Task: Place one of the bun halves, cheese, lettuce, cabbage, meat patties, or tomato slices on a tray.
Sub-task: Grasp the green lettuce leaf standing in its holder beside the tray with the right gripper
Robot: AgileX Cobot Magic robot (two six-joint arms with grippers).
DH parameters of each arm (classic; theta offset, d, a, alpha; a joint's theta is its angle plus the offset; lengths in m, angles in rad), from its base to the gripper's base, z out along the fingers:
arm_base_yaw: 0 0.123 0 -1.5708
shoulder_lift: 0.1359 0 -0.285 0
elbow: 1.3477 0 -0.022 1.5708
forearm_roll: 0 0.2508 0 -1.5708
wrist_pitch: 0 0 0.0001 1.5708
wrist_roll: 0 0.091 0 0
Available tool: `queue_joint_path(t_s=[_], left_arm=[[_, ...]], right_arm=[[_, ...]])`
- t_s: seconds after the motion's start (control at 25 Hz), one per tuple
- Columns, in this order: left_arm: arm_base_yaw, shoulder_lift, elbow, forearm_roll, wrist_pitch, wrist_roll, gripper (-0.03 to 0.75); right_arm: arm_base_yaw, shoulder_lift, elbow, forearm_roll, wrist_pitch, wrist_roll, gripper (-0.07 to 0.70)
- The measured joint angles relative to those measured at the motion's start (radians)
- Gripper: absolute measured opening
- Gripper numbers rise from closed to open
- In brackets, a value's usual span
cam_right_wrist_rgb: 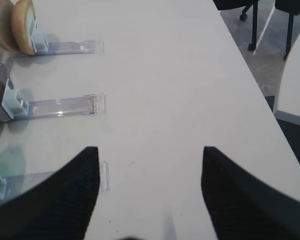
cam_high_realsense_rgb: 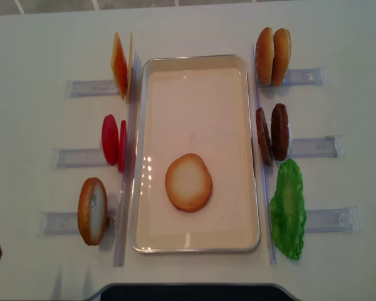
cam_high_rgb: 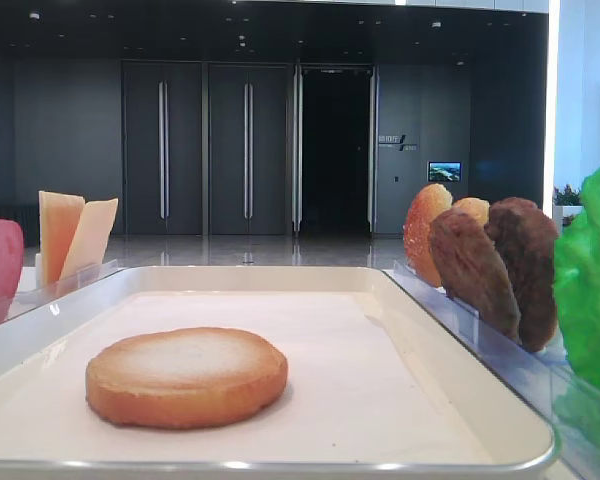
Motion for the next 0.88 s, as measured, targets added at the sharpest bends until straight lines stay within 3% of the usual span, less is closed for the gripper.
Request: queue_joint_path(t_s=[0.88], left_arm=[[0.000,0.000,0.000,0.000,0.000,0.000,0.471]], right_arm=[[0.000,0.025,0.000,0.000,0.000,0.000,0.454]])
